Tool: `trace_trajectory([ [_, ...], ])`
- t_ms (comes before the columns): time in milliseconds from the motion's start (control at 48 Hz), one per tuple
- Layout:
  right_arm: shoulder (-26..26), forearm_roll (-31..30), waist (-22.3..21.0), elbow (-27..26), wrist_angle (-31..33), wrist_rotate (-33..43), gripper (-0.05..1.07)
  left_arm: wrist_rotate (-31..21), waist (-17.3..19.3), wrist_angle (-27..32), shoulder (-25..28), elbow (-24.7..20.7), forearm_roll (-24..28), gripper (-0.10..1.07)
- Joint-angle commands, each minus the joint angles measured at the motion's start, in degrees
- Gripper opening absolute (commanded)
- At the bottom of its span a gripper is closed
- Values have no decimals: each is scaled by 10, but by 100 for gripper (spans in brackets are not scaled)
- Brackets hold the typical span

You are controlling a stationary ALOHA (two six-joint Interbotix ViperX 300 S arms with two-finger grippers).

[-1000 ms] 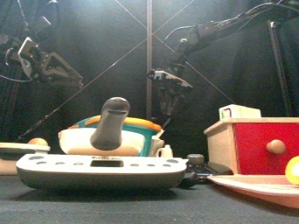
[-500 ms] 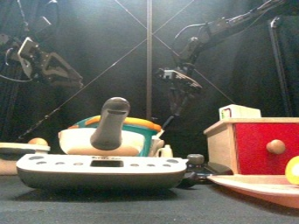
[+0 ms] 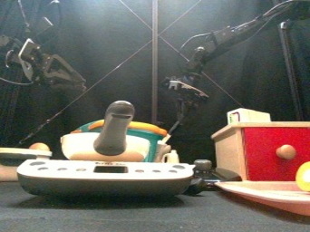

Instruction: Put pairing knife back in holder

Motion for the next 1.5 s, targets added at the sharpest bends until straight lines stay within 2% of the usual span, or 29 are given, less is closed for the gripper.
trace_trajectory([
  [0,-11,-4,-4,-14,-13,-2,48,1,2,-2,1,-9,2,82],
  [542,-12,-21,2,-20,-2,2,48,1,2,-2,1,-8,2,82],
  [896,14,-30,7,-42,-4,-3,48,1,3,-2,1,-7,2,82],
  [1312,17,-29,12,-39,4,-1,48,1,3,-2,2,-8,2,82],
  [1479,7,-25,30,-27,15,3,48,1,3,-2,1,-7,2,82],
])
